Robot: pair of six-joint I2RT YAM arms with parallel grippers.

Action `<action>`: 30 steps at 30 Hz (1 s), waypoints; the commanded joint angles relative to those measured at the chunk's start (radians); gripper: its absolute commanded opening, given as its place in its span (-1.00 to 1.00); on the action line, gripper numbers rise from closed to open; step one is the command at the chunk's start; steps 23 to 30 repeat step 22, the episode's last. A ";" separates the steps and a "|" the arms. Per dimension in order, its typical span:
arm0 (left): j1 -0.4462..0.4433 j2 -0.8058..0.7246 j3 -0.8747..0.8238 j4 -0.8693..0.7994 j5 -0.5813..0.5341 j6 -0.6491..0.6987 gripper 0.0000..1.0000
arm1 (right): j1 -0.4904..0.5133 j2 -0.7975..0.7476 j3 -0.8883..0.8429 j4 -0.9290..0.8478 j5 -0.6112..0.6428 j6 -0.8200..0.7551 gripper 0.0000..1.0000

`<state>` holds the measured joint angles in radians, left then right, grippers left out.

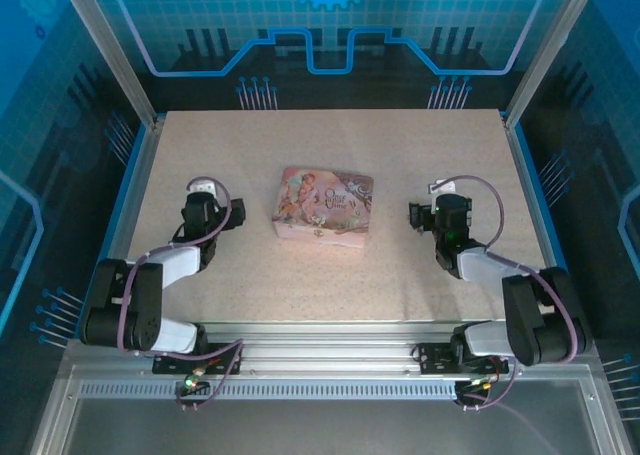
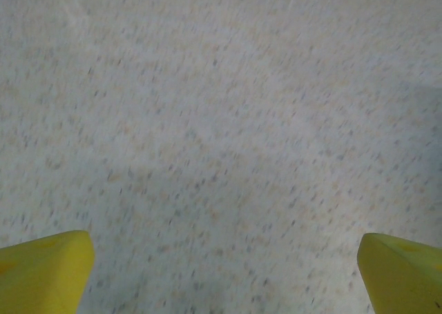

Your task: Unlock a padlock with a key

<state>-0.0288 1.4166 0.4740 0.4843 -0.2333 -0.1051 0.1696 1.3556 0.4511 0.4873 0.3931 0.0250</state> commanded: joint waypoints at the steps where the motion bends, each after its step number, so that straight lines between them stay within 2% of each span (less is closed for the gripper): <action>1: 0.009 0.078 -0.055 0.332 0.073 0.087 0.98 | -0.065 0.060 -0.032 0.227 -0.118 0.003 1.00; 3: 0.008 0.155 -0.168 0.624 0.056 0.098 0.98 | -0.077 0.144 -0.052 0.330 -0.162 0.001 1.00; 4: 0.009 0.122 -0.165 0.549 0.032 0.079 0.98 | -0.075 0.167 -0.055 0.374 -0.169 -0.018 0.99; 5: 0.005 0.120 -0.145 0.513 0.020 0.079 0.98 | -0.078 0.144 -0.034 0.281 -0.182 -0.008 1.00; 7: -0.020 0.133 -0.102 0.454 -0.040 0.098 0.98 | -0.085 0.152 -0.036 0.306 -0.196 -0.008 0.99; 11: -0.023 0.136 -0.106 0.471 -0.059 0.094 0.98 | -0.069 0.150 -0.038 0.310 -0.166 -0.014 0.99; 18: -0.023 0.137 -0.107 0.471 -0.059 0.094 0.98 | -0.093 0.149 -0.025 0.282 -0.227 -0.009 0.99; 30: -0.025 0.137 -0.109 0.475 -0.056 0.097 0.98 | -0.090 0.149 -0.030 0.290 -0.221 -0.011 0.99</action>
